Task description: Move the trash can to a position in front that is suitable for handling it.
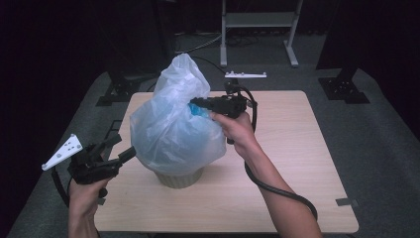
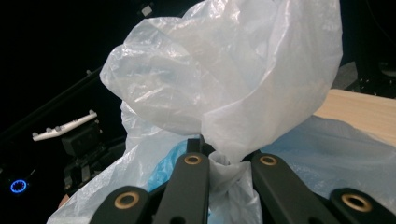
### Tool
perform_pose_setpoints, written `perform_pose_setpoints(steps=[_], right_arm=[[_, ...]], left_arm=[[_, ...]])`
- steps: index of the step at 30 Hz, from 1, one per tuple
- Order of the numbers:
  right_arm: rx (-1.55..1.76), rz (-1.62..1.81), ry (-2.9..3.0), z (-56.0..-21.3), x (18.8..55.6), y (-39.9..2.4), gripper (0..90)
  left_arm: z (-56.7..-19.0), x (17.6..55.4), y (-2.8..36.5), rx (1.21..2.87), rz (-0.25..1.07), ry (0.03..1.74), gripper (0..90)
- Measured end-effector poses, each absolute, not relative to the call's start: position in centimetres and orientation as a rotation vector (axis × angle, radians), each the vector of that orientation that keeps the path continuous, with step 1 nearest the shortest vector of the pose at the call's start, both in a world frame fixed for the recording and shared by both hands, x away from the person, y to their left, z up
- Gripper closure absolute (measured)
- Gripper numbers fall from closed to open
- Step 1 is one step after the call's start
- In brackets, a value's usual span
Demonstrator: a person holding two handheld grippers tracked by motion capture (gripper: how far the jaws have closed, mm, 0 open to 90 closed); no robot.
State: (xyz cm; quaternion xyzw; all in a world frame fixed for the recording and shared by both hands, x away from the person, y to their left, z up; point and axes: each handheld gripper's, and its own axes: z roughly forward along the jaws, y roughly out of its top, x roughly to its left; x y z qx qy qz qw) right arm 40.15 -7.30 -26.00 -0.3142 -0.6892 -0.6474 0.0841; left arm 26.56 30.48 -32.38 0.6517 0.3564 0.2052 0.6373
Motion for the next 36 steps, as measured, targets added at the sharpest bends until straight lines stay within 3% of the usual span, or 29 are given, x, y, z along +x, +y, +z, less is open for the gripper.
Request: perform_pose_setpoints(steps=[36], right_arm=[[-1.02, -2.157, -2.05, -18.4, 39.1, -13.6, 88.0]], left_arm=[[-33.1, 27.0, 30.5, 1.491, 0.463, 0.844, 16.0]])
